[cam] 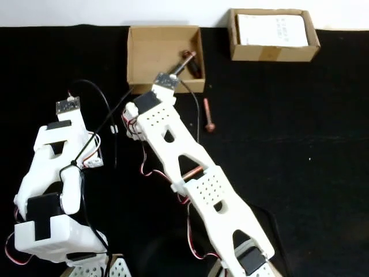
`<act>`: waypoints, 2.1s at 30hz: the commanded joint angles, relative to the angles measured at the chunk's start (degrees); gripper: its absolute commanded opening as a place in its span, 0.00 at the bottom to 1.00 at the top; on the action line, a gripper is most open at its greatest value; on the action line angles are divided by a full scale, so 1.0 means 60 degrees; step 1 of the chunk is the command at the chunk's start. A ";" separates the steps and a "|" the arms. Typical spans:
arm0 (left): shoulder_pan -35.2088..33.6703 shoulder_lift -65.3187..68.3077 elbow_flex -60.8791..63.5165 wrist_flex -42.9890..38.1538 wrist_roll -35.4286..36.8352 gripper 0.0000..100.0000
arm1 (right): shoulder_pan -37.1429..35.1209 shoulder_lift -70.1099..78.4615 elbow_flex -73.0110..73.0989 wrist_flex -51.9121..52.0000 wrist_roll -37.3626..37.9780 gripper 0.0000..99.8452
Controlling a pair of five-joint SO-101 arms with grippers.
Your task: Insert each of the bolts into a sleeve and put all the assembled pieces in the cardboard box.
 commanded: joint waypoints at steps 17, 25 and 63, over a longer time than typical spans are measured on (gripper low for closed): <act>-0.0051 0.0007 -0.0315 0.0044 -0.0015 0.14 | 0.0154 -0.3201 0.1971 0.0476 0.1187 0.08; -0.0051 0.0007 -0.0315 0.0044 -0.0015 0.14 | 0.0198 -0.3377 0.2337 0.0374 0.0337 0.12; -0.0198 0.0007 -0.0271 0.0044 0.0015 0.14 | 0.0271 -0.2674 0.1414 -0.0007 1.4491 0.29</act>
